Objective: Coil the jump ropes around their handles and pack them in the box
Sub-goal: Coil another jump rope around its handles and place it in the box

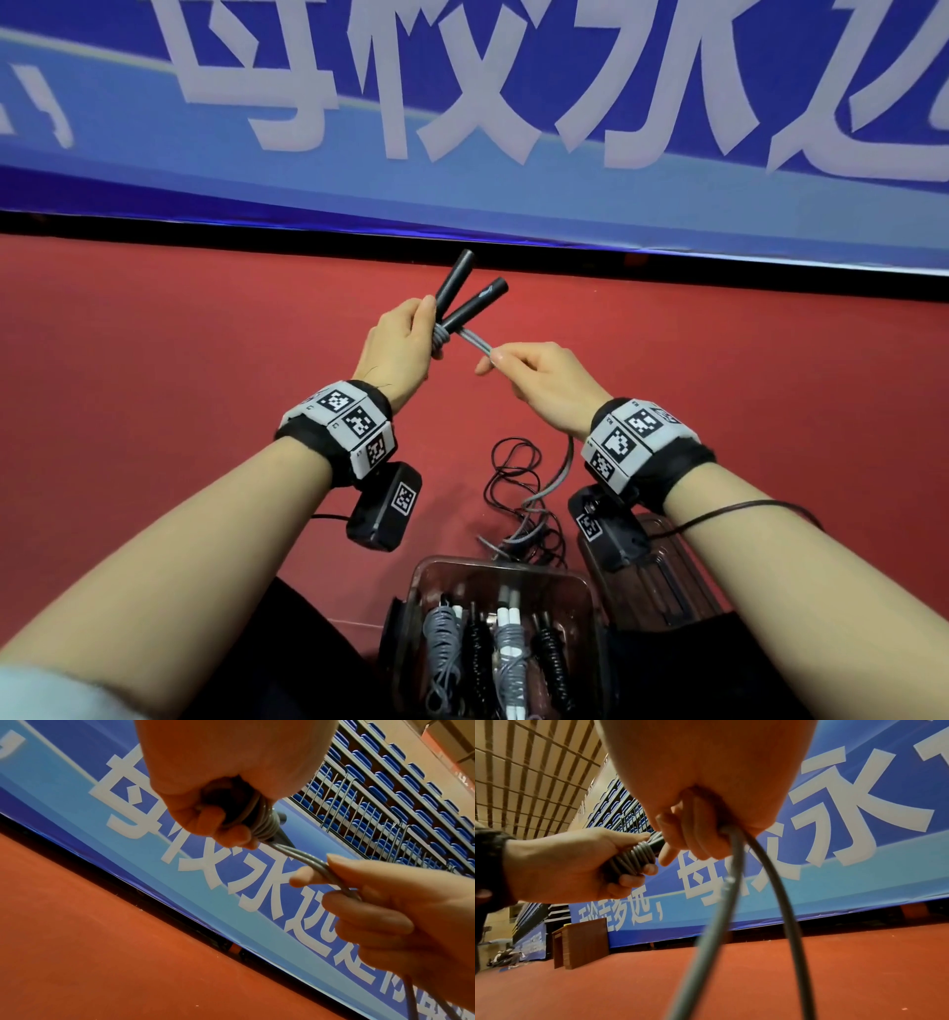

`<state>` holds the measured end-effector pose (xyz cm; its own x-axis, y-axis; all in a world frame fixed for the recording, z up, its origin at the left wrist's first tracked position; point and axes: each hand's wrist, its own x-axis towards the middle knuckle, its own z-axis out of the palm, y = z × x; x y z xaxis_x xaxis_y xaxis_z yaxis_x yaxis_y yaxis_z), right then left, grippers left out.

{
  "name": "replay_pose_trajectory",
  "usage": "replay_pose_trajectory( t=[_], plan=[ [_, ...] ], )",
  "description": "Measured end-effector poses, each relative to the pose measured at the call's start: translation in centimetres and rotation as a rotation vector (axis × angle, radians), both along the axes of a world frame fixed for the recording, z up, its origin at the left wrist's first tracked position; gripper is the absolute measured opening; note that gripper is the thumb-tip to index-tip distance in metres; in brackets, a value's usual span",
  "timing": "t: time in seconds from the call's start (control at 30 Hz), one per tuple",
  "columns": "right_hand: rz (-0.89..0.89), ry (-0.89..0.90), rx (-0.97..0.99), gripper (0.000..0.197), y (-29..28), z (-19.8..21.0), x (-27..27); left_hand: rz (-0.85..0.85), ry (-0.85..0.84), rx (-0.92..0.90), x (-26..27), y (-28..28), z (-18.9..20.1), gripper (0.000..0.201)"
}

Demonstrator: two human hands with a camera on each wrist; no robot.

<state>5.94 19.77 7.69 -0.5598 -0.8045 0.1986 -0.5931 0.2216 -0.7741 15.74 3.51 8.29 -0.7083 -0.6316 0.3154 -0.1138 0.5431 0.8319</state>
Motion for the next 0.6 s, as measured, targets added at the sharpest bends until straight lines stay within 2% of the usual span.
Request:
replay_pose_trajectory(
  t=[0.2,0.3,0.37,0.47,0.6],
  plan=[
    [0.041,0.084,0.035,0.023,0.2,0.2,0.4,0.063,-0.098,0.046,-0.3,-0.3,-0.4,0.033],
    [0.030,0.166,0.008,0.019,0.1,0.6,0.5,0.148,-0.172,-0.026,-0.2,-0.5,-0.2,0.035],
    [0.021,0.228,-0.017,0.017,0.0,0.9,0.5,0.197,-0.237,-0.119,0.0,-0.4,-0.2,0.037],
    [0.019,0.298,-0.005,0.015,-0.1,0.7,0.4,0.247,-0.364,-0.368,0.1,0.2,-0.3,0.037],
    [-0.048,0.391,0.023,0.016,0.1,1.0,0.4,0.223,-0.449,-0.609,0.3,0.8,-0.2,0.037]
  ],
)
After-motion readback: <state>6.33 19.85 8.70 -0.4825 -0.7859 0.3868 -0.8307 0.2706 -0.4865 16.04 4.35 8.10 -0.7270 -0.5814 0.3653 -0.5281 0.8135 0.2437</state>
